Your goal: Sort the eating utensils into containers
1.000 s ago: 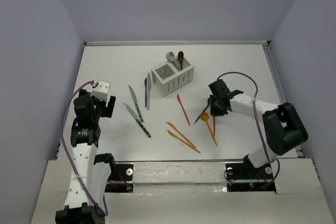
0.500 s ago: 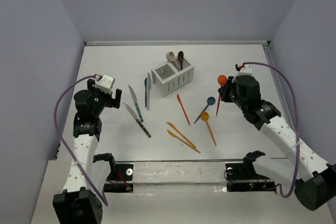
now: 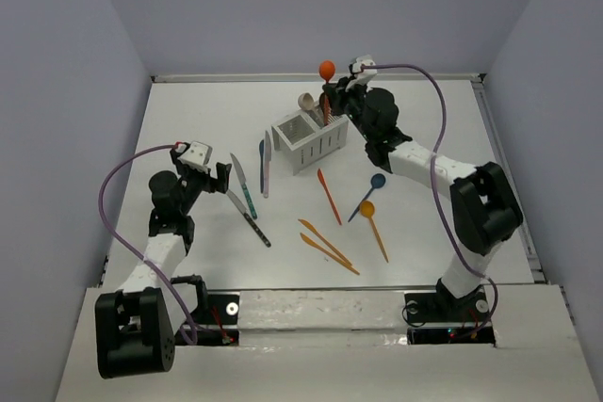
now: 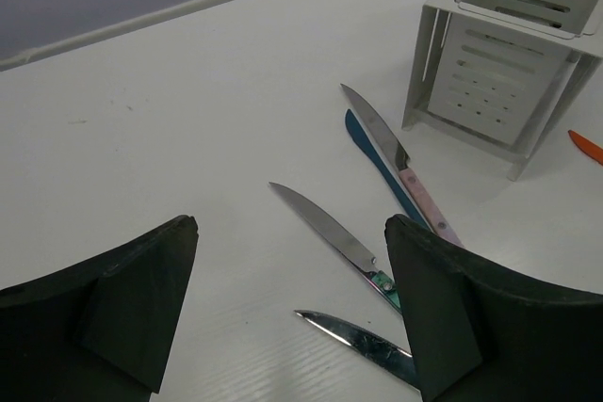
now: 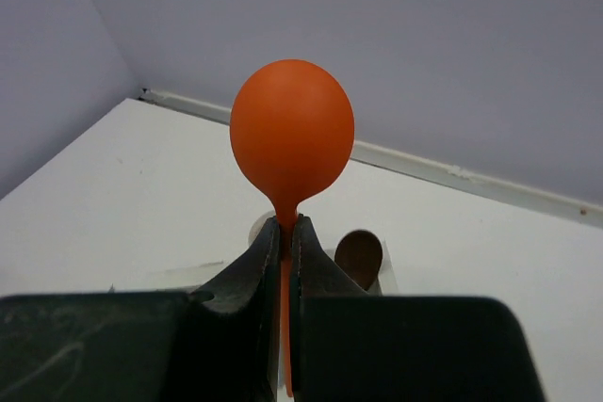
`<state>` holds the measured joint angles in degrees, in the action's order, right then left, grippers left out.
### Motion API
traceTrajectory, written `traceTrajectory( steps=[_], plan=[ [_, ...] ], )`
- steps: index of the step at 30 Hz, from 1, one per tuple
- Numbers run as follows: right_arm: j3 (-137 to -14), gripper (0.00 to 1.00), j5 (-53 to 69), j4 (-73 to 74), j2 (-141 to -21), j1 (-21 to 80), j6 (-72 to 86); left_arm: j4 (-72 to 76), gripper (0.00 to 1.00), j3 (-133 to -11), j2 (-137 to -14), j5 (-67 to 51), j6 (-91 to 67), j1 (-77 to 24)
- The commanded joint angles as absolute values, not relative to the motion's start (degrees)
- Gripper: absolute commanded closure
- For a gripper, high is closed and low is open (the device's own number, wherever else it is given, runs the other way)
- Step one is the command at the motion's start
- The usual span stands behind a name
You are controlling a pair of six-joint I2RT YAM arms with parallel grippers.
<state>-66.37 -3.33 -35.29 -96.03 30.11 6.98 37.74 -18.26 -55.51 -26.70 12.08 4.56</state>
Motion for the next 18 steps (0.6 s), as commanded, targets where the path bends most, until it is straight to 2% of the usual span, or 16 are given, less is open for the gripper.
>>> traceTrajectory(
  steps=[1,6,16,17,18],
  plan=[
    [-77.15,1.0,-1.67,-48.42,-103.96,30.67,0.62,50.35,0.06,-16.44,-57.48,-26.46,12.57,4.31],
    [-80.42,1.0,-4.21,-50.36,-109.86,30.67,-2.99,56.24,0.05,-13.28,-58.62,-27.86,13.01,4.31],
    [-70.59,1.0,-6.5,-57.04,-114.88,30.67,-3.08,65.12,0.04,-8.27,-59.06,-28.04,13.45,4.31],
    [-69.62,0.92,-6.42,-57.91,-114.53,30.67,-2.55,65.91,0.03,-7.83,-58.98,-27.78,13.45,4.31],
    [-68.74,0.89,-6.33,-58.01,-113.39,30.67,-2.37,67.48,0.03,-7.04,-58.97,-27.6,13.53,4.39]
  ],
)
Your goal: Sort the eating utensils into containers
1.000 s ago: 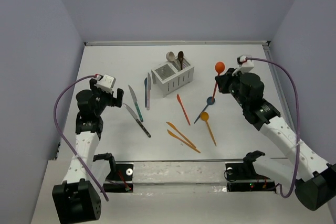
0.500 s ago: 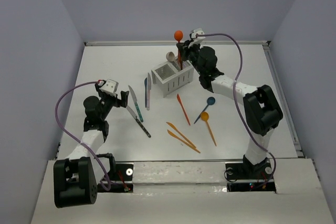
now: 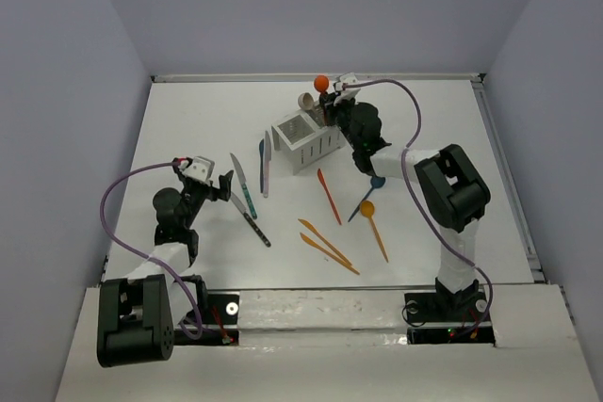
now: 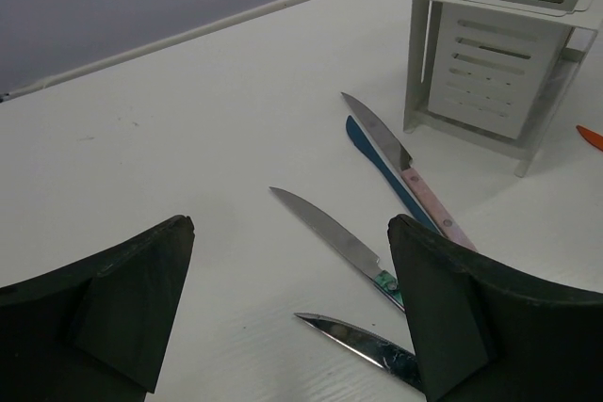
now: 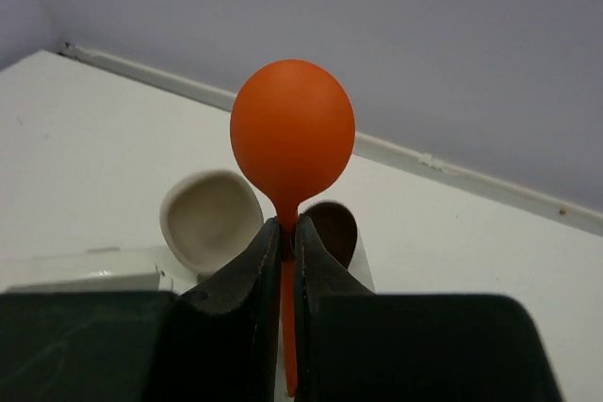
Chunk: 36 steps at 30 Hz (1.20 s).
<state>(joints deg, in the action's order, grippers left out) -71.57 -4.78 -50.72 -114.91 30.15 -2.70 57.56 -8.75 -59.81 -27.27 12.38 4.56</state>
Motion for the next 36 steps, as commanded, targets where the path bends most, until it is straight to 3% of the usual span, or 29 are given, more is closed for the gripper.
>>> traceTrajectory(
  steps=[1,10,13,20,26,36],
  plan=[
    [-67.43,0.83,-6.15,-57.75,-112.86,30.67,-2.11,68.02,0.03,-6.68,-59.06,-27.34,13.62,4.31],
    [-64.25,0.48,-8.69,-50.72,-104.35,30.67,-0.8,69.26,0.03,-6.33,-59.15,-25.14,12.66,4.31],
    [-64.25,0.46,-9.84,-41.16,-99.69,30.67,0.09,69.52,0.02,-5.8,-58.45,-25.4,12.83,4.31],
    [-61.53,0.44,-10.46,0.88,-79.75,30.67,10.08,69.96,0.02,-4.92,-57.57,-26.1,13.45,4.22],
    [-53.55,0.49,-6.87,26.32,-73.83,30.67,20.54,69.79,0.02,-5.1,-57.75,-26.02,13.36,4.22],
    [-43.86,0.44,-5.45,32.26,-69.7,35.85,30.76,69.79,0.02,-4.92,-57.48,-26.63,13.62,4.31]
  ],
)
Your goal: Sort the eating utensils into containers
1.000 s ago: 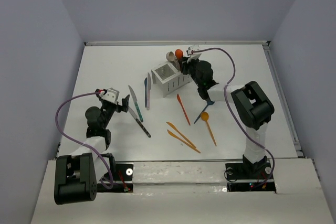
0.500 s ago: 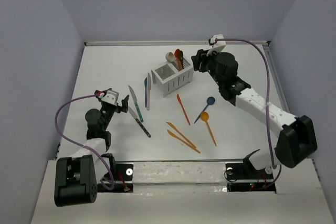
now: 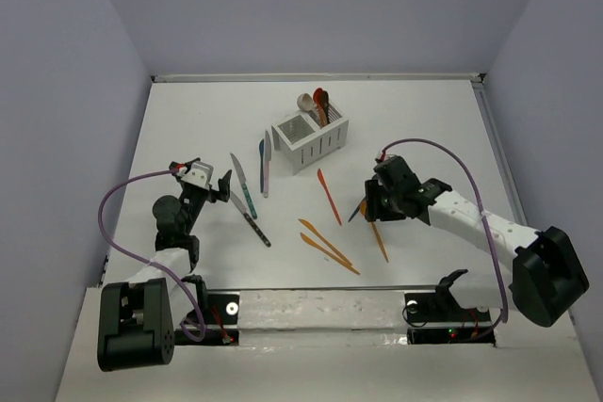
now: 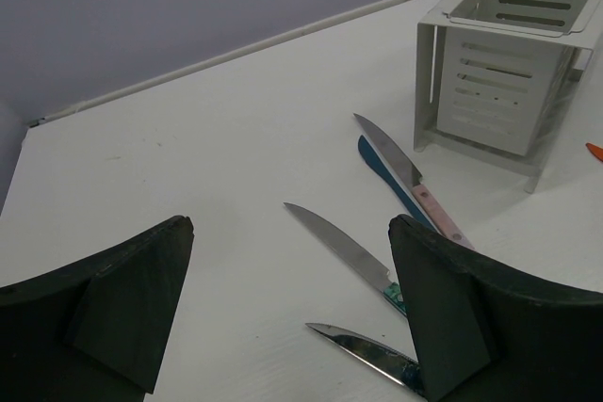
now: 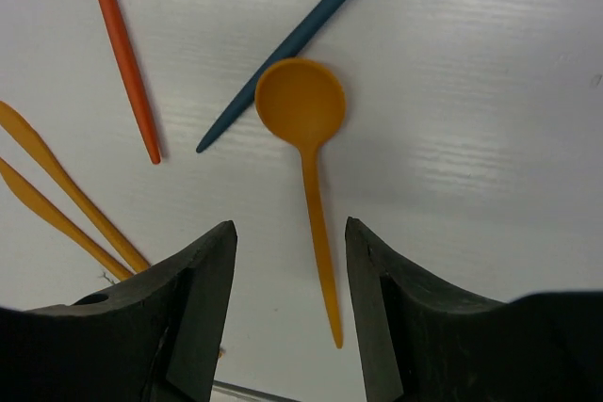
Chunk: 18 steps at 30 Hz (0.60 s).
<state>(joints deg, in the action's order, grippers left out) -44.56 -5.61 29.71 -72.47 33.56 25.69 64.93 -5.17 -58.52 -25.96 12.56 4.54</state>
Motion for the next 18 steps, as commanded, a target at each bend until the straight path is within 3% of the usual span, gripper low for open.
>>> traceTrajectory(
  steps=[1,13,15,18],
  plan=[
    [-43.42,0.44,-5.54,32.08,-69.96,35.86,31.11,69.87,0.02,-4.92,-57.48,-26.72,13.62,4.31],
    [-44.21,0.48,-12.83,32.61,-85.6,39.11,36.82,69.87,0.02,-4.75,-57.3,-26.81,13.8,4.31],
    [-44.73,0.55,-13.18,32.26,-88.06,39.11,37.09,69.96,0.02,-4.66,-57.22,-26.81,13.8,4.22],
    [-44.91,0.84,-13.36,31.99,-90.26,39.73,37.09,69.96,0.02,-4.66,-57.13,-27.07,13.8,4.22]
  ],
)
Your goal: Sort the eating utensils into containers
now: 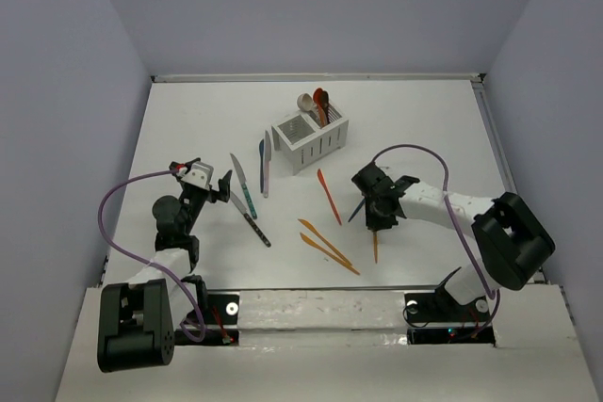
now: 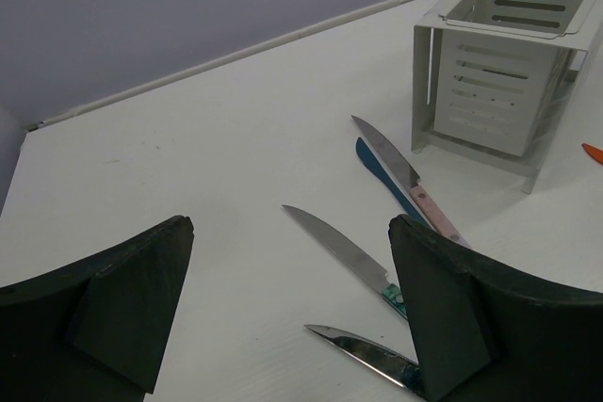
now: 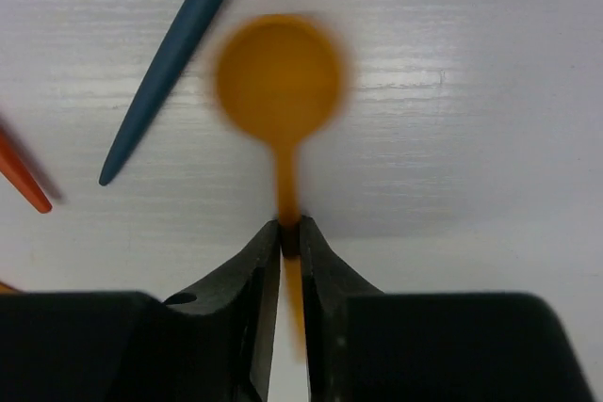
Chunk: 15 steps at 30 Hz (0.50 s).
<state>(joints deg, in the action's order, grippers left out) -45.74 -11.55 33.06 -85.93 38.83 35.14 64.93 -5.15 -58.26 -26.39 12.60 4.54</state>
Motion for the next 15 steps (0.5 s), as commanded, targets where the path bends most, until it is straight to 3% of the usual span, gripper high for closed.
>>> traceTrajectory(
  steps=[1,2,11,15],
  plan=[
    [-45.0,0.9,-13.27,31.99,-90.35,40.25,37.0,69.96,0.02,-4.66,-57.22,-26.98,13.8,4.31],
    [-44.91,1.0,-13.36,31.99,-90.0,41.04,37.0,69.96,0.02,-4.66,-57.22,-26.98,13.89,4.31],
    [-51.83,1.0,-13.97,37.87,-84.3,45.25,33.85,69.87,0.02,-4.75,-57.3,-26.81,13.71,4.31],
    [-56.42,1.0,-15.03,29.83,-76.57,50.0,25.86,69.87,0.02,-4.83,-57.39,-26.89,13.71,4.31]
  ],
)
